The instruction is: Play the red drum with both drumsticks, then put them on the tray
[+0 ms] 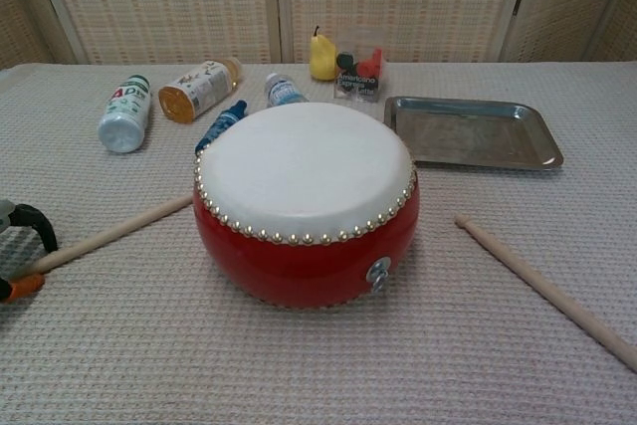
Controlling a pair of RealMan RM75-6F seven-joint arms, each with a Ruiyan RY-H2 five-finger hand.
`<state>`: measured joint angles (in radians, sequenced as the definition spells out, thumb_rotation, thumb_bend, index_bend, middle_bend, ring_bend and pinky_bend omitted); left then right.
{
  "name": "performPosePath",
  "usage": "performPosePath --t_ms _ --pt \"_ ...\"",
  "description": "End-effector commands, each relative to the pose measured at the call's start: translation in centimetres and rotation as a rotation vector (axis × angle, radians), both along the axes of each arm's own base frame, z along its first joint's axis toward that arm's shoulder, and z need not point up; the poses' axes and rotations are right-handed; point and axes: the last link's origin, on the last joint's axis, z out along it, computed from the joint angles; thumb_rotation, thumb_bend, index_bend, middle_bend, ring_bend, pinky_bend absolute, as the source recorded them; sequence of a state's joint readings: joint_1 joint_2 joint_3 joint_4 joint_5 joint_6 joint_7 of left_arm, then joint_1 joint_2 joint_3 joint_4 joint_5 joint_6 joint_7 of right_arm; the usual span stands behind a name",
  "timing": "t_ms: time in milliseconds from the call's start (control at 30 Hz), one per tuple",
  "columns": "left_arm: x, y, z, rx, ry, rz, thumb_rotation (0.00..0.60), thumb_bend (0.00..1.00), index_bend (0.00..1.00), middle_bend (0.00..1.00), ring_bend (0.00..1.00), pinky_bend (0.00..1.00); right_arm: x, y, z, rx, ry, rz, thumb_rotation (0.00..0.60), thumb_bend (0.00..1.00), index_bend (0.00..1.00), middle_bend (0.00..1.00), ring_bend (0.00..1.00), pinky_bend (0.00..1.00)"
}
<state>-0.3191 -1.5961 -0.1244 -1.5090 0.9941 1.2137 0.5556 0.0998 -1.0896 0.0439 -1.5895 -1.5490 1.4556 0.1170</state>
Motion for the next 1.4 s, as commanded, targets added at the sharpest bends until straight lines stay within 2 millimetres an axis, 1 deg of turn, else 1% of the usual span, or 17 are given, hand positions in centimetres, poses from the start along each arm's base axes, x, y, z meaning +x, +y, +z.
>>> performPosePath --t_ms 33,133,367,500,700,833,933,1133,1300,1400 --pt "-0.1 -0.2 0.0 -0.001 0.000 -0.021 0.600 0.42 0.54 0.25 0.10 0.15 0.1 0.0 0.0 0.001 -0.002 0.003 0.600 0.11 0.12 0.14 0.01 0.06" --pt "-0.4 -0.3 0.1 -0.001 -0.004 -0.025 0.600 0.43 0.59 0.28 0.12 0.16 0.2 0.0 0.0 0.001 -0.004 0.006 0.600 0.11 0.12 0.14 0.01 0.06" --pt "-1.6 -0.7 1.1 0.031 -0.013 -0.026 0.600 0.43 0.61 0.30 0.12 0.16 0.3 -0.1 0.0 0.003 -0.004 0.005 0.600 0.11 0.12 0.14 0.01 0.06" --pt "-2.7 -1.1 2.4 0.075 -0.020 -0.021 0.600 0.43 0.62 0.31 0.13 0.16 0.4 -0.1 0.0 0.004 -0.003 0.006 0.600 0.11 0.12 0.14 0.01 0.06" --pt "-5.2 -1.5 4.7 0.107 -0.025 -0.027 0.600 0.43 0.64 0.31 0.13 0.15 0.6 -0.2 -0.1 0.010 -0.003 0.011 0.600 0.11 0.12 0.14 0.01 0.06" --pt "-7.0 -1.3 6.0 0.094 -0.028 -0.016 0.600 0.43 0.64 0.31 0.13 0.15 0.6 -0.2 -0.3 0.016 -0.004 0.009 0.600 0.11 0.12 0.14 0.01 0.06" --pt "-7.9 -1.0 6.8 0.073 -0.028 -0.011 0.600 0.43 0.64 0.31 0.13 0.14 0.8 -0.2 -0.3 0.016 -0.005 0.012 0.600 0.11 0.12 0.14 0.01 0.06" --pt "-9.0 -1.1 7.9 0.014 -0.091 -0.050 0.600 0.43 0.65 0.31 0.12 0.11 0.9 -0.1 -0.4 0.018 -0.005 0.014 0.600 0.11 0.12 0.14 0.01 0.06" --pt "-9.6 -1.5 8.3 -0.024 -0.152 -0.089 0.600 0.43 0.67 0.31 0.12 0.10 0.9 0.1 -0.5 0.017 -0.008 0.010 0.600 0.11 0.11 0.14 0.01 0.06" --pt "-9.8 -1.5 8.5 -0.056 -0.155 -0.099 0.600 0.43 0.69 0.31 0.12 0.10 1.0 0.1 -0.5 0.016 -0.008 0.012 0.600 0.11 0.11 0.14 0.01 0.06"
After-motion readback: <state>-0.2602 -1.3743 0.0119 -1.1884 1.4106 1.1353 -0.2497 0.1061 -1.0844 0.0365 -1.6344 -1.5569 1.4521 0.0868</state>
